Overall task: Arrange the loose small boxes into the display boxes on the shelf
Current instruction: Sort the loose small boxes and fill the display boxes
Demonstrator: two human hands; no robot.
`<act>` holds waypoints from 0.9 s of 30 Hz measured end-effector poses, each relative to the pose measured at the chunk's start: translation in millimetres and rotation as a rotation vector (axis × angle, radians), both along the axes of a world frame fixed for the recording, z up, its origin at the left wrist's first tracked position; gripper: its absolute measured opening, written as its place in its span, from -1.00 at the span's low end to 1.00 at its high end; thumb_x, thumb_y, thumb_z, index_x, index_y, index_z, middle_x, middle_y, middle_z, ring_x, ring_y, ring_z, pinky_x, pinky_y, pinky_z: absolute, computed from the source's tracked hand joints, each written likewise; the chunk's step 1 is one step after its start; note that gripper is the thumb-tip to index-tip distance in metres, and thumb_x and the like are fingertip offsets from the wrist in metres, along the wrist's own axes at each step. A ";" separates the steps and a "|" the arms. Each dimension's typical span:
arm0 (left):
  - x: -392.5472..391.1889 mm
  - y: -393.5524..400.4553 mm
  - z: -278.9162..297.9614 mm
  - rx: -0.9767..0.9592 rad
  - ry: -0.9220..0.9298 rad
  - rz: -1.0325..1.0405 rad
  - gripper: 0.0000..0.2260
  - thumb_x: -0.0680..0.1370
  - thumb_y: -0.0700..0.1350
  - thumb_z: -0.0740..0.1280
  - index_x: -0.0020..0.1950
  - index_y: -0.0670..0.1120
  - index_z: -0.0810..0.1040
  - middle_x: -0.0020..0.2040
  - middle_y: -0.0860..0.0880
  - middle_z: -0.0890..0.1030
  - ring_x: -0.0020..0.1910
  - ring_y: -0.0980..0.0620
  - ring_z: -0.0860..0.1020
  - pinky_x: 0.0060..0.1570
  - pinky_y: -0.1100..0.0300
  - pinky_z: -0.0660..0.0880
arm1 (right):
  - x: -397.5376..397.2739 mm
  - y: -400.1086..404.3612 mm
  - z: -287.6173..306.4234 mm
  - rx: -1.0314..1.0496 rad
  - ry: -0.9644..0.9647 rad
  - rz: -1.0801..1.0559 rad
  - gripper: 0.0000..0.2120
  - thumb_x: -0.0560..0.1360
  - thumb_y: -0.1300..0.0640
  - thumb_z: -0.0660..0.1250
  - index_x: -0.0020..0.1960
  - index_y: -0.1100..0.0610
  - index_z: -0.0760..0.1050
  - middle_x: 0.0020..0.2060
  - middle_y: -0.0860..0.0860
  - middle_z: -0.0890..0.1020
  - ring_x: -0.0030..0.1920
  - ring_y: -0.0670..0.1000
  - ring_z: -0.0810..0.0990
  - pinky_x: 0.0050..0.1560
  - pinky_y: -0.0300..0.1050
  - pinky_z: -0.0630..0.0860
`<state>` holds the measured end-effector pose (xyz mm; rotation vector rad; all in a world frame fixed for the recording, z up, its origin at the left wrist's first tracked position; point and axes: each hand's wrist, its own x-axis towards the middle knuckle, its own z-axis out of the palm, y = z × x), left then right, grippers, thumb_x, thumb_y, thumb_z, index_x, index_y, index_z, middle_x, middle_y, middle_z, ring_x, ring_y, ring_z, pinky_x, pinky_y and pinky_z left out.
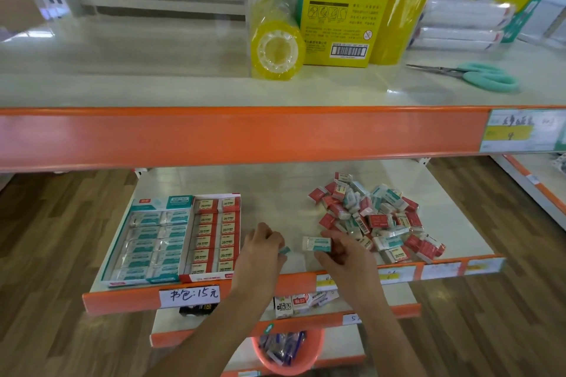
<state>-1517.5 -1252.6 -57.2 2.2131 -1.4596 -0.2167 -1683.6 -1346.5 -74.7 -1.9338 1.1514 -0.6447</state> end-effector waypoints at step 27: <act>127.1 84.1 24.0 -0.055 -0.004 0.148 -0.64 0.51 -0.12 0.35 0.27 0.09 0.39 0.14 -0.03 0.55 0.04 -0.01 0.54 0.01 0.06 0.54 | 142.1 53.3 27.8 -0.254 0.106 0.322 -0.73 0.52 0.03 0.37 0.19 0.07 0.49 0.07 -0.05 0.44 0.10 -0.05 0.42 0.11 -0.22 0.38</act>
